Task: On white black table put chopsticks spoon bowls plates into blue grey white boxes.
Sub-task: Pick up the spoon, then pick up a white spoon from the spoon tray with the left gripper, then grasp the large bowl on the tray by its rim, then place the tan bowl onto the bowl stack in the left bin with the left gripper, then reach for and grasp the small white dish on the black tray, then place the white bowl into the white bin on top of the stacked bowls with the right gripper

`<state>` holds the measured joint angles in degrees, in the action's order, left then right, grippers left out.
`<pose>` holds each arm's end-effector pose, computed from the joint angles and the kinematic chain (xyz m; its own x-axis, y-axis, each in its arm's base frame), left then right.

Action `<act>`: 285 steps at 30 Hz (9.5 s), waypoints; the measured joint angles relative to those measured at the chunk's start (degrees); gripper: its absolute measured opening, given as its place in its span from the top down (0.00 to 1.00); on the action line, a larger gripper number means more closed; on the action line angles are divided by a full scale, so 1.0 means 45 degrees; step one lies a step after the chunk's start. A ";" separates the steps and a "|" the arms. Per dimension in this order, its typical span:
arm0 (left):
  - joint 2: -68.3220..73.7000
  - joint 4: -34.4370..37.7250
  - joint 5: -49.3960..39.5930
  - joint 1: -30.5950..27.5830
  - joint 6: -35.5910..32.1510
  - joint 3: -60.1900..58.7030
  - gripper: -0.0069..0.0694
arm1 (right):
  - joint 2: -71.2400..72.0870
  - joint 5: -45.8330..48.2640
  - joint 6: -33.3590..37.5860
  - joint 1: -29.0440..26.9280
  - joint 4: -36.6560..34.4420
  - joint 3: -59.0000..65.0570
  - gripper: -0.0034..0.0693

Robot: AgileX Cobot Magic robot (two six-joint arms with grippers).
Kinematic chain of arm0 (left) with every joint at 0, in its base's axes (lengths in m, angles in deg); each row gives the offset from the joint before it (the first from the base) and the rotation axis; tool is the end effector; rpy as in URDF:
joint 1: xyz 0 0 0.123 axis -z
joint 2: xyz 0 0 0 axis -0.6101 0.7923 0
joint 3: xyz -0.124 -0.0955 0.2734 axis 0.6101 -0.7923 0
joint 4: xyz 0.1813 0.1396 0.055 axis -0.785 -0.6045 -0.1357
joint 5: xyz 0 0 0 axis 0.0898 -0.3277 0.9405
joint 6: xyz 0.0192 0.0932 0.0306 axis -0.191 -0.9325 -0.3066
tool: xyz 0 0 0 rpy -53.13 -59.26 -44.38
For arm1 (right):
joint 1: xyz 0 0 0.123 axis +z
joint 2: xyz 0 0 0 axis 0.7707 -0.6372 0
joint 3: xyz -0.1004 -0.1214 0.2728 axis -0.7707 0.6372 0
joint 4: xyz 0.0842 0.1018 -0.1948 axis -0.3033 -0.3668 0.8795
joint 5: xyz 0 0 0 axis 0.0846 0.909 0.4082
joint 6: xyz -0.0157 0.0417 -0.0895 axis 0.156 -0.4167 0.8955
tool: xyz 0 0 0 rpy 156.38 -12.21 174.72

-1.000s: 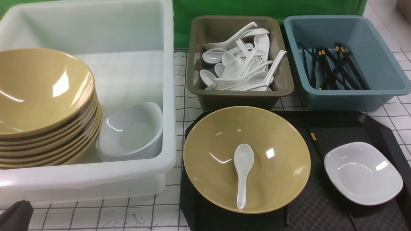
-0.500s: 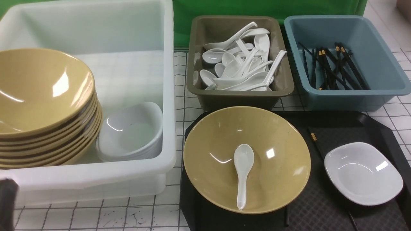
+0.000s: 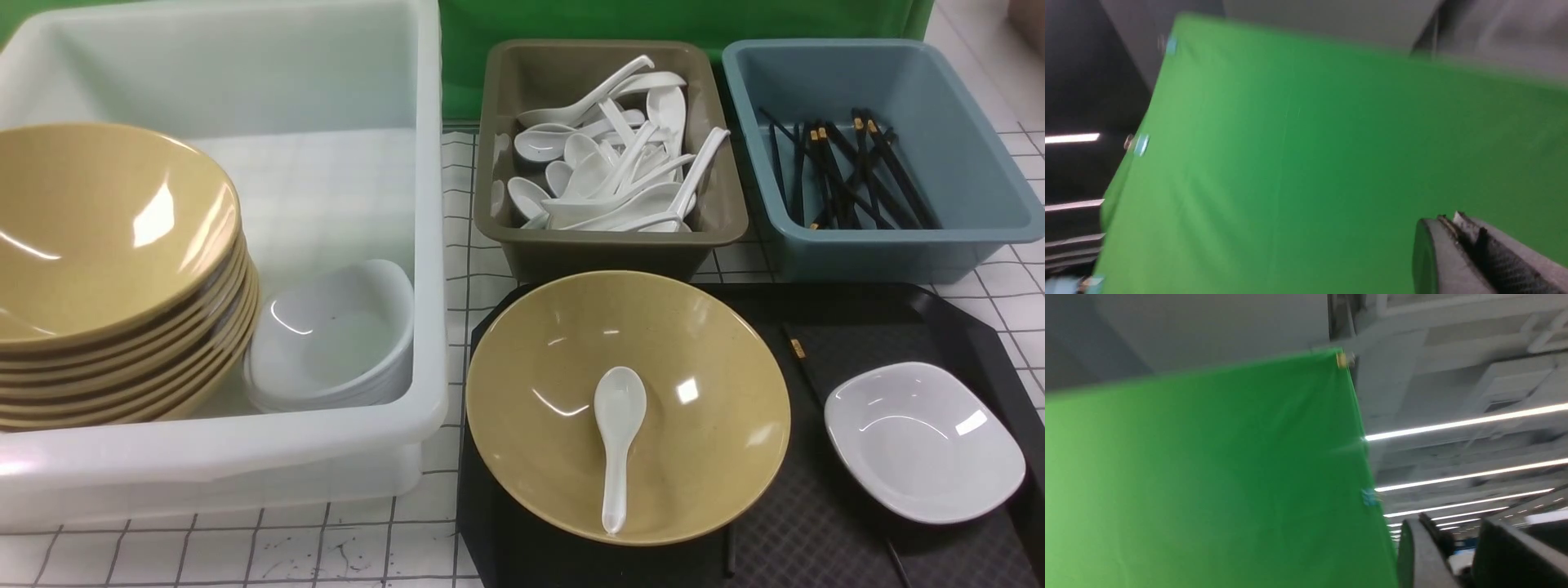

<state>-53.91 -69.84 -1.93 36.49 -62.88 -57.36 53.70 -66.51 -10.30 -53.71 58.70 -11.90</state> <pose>-0.0087 0.0019 0.2672 0.6786 -0.1938 -0.7085 0.1088 0.9804 -0.1640 -0.0089 0.0001 0.2665 0.6820 0.2284 -0.6948 -0.1265 0.9725 0.1956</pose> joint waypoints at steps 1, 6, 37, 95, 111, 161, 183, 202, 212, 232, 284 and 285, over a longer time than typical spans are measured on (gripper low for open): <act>0.0000 0.0014 -0.0130 0.0000 0.0446 0.0246 0.93 | 0.0000 -0.0031 -0.0299 0.0000 0.0000 -0.0027 0.64; 0.0567 0.0025 -0.4163 0.0000 0.1297 0.3620 0.93 | -0.0188 0.2372 -0.0220 0.0000 0.0000 -0.2194 0.79; 1.7702 0.2453 -1.9065 0.9238 -0.4057 1.5901 0.85 | -0.8341 1.8069 0.8479 0.0912 -0.4959 -0.5559 0.90; 2.7295 0.0357 -2.4183 1.0767 -0.2726 2.2400 0.78 | -0.8370 1.7681 0.8759 0.1643 -0.5613 -0.5529 0.89; 2.7342 -0.2453 -1.8854 0.9181 -0.2605 2.7289 0.87 | -0.8370 1.7538 0.8759 0.1643 -0.5641 -0.5526 0.88; 2.6143 0.1278 -2.4504 0.8374 -0.5470 2.4395 0.89 | -0.8370 1.7518 0.8768 0.1947 -0.5715 -0.5526 0.83; 1.7649 0.3666 -2.3618 -0.6028 -0.5321 1.9115 0.90 | -0.8370 1.7347 0.8774 0.1947 -0.5713 -0.5526 0.82; 1.6284 -0.0631 -2.1224 -0.5455 -0.2517 1.7489 0.13 | -1.0190 1.8695 0.6973 0.1947 -0.4039 -0.6984 0.77; 1.2432 0.0049 -2.0717 -0.2372 -0.2844 1.7578 0.70 | -1.6142 1.9060 0.4936 0.1889 -0.0437 -1.1317 0.39; 0.3997 -0.3328 -2.0971 0.1519 -0.3258 0.8534 0.93 | -2.2613 1.9299 0.6576 0.1261 0.0082 -1.3555 0.27; 0.1025 -0.8043 -1.5258 0.1524 0.3758 0.4397 0.93 | -2.4492 2.4606 0.3613 0.7442 -0.0069 -2.6689 0.31; 0.0960 -0.8032 -1.5258 0.1524 0.3758 0.4397 0.93 | -2.3942 2.4581 0.3496 0.7053 0.0082 -2.5478 0.31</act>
<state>-49.59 -105.99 -70.59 43.35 -45.97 -37.57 -54.04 44.11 5.43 -21.97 59.07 -126.55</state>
